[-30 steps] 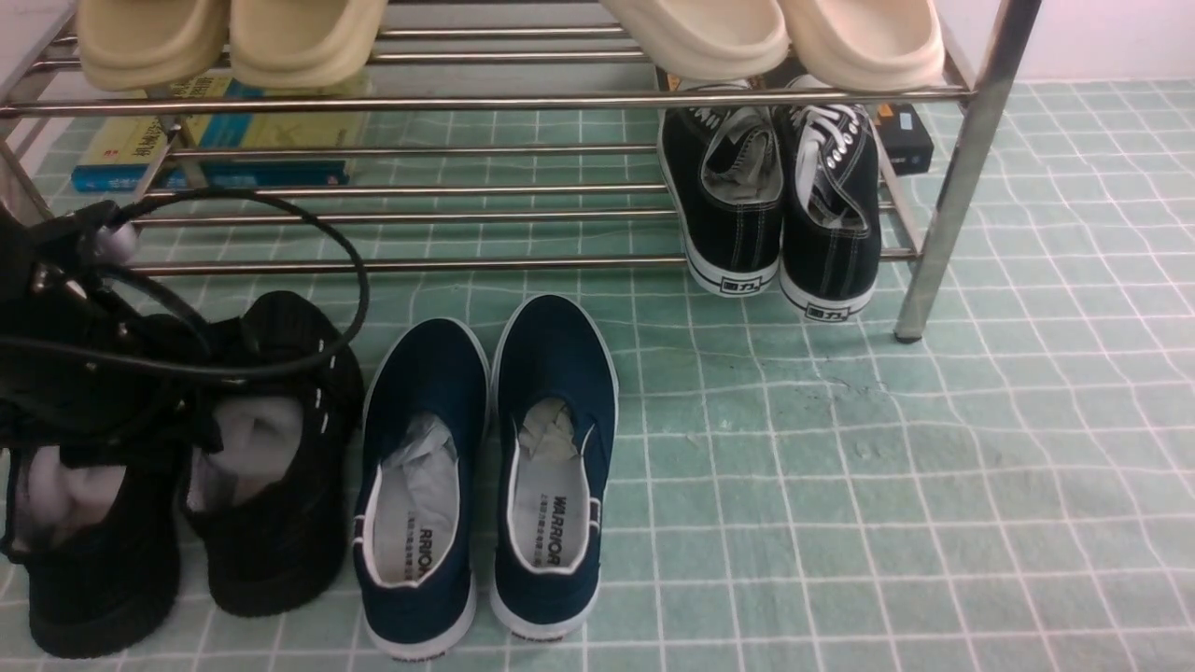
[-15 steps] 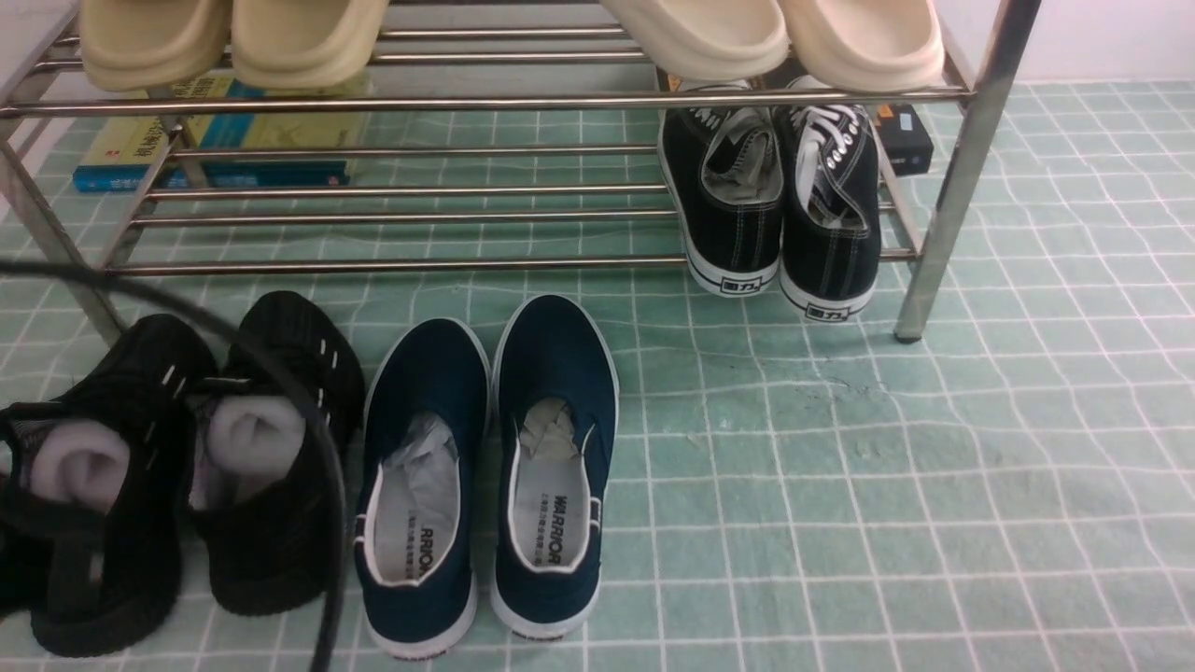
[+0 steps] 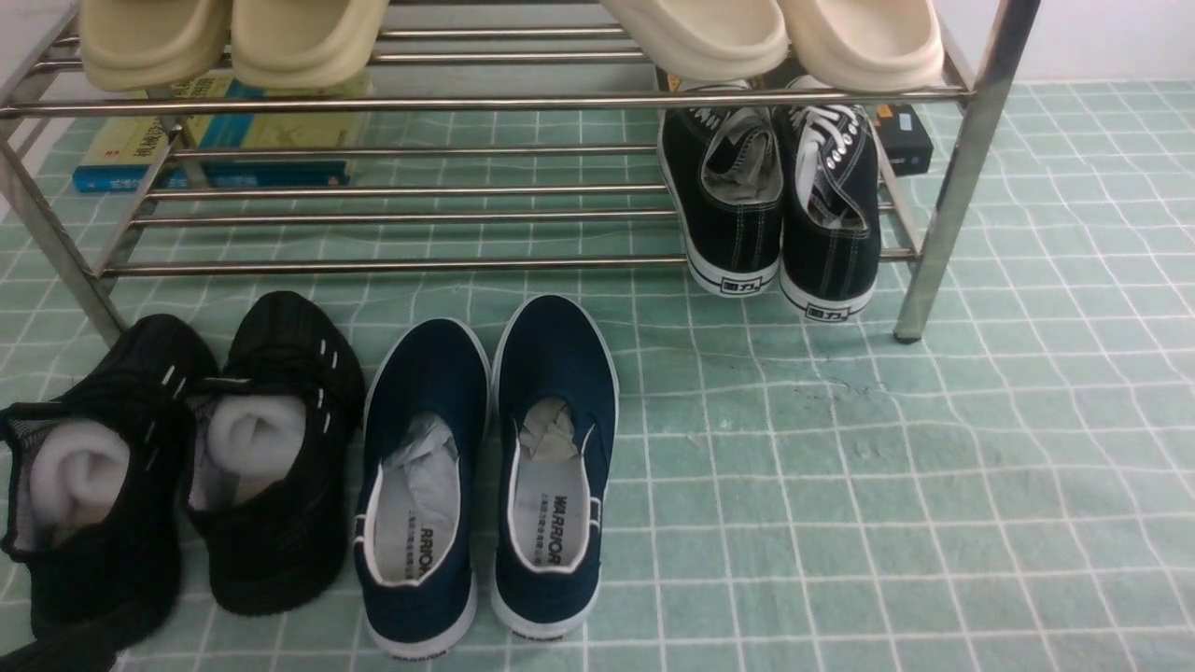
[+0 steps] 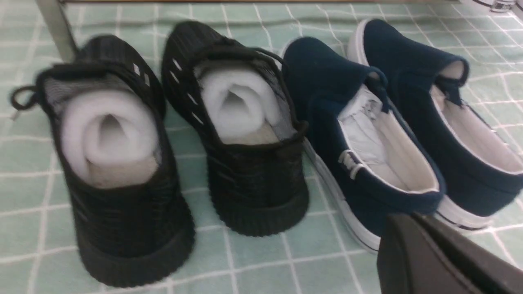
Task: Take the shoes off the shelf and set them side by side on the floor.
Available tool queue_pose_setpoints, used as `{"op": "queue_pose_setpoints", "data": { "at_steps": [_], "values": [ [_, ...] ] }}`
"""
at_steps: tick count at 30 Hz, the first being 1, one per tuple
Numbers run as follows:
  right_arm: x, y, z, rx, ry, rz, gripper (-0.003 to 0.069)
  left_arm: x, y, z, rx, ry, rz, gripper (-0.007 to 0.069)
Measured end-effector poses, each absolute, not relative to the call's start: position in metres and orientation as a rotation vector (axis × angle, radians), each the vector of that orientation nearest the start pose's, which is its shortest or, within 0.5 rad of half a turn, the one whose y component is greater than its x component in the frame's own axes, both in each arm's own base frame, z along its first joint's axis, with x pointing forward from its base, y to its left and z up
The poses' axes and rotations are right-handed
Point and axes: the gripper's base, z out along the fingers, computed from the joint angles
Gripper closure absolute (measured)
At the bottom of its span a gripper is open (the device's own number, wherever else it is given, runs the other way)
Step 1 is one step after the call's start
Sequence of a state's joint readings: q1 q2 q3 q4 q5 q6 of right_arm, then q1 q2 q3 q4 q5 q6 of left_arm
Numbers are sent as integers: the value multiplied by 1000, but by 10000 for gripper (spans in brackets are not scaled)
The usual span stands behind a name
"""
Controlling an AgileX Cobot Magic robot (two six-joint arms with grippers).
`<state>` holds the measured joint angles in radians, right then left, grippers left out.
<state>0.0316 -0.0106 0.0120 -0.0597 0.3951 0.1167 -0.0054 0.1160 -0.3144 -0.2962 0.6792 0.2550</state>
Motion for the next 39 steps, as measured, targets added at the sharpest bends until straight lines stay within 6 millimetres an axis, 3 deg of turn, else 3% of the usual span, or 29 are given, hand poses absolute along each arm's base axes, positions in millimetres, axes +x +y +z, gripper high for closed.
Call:
{"op": "queue_pose_setpoints", "data": {
  "at_steps": [11, 20, 26, 39],
  "values": [
    [52, 0, 174, 44, 1878, 42, 421, 44, -14, 253, 141, 1864, -116, 611],
    [52, 0, 174, 44, 1878, 42, 421, 53, -2, 209, -38, 1758, -75, 606],
    [52, 0, 174, 44, 1878, 42, 421, 54, 1, 178, -77, 1814, -46, 595],
    [52, 0, 174, 44, 1878, 42, 421, 53, 1, 174, -86, 1848, -49, 590]
  ]
}}
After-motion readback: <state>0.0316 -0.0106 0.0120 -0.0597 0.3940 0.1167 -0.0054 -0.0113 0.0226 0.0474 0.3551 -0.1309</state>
